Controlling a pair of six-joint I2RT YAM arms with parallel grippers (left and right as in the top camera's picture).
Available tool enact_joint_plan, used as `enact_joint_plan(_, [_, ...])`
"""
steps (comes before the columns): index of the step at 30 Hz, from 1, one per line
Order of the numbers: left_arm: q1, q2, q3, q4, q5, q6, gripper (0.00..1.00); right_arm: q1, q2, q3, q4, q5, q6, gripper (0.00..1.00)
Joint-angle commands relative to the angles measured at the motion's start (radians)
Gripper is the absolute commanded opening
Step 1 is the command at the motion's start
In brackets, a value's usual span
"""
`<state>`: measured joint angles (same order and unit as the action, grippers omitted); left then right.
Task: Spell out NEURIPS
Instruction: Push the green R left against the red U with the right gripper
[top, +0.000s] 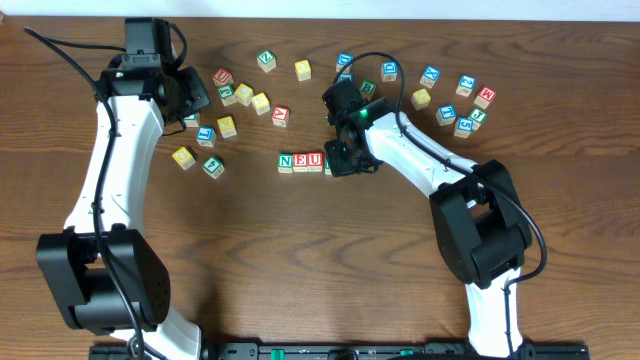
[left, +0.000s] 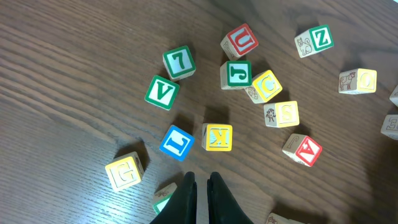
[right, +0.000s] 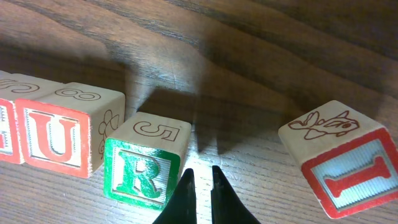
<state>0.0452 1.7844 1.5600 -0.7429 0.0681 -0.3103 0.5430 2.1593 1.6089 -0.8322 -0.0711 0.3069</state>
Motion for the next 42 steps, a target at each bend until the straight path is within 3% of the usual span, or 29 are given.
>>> enact_joint_plan(1, [0.002, 0.007, -0.008, 0.000, -0.017, 0.002, 0.08, 0.005, 0.017, -0.003, 0.001, -0.003, 0.015, 0.04])
enact_joint_plan(11, [0.002, 0.007, -0.008, 0.000, -0.016, 0.002, 0.08, 0.005, 0.014, 0.017, -0.081, -0.037, 0.022, 0.04])
enact_joint_plan(42, [0.002, 0.008, -0.008, 0.000, -0.016, 0.002, 0.09, 0.028, 0.014, 0.017, -0.016, -0.060, 0.022, 0.04])
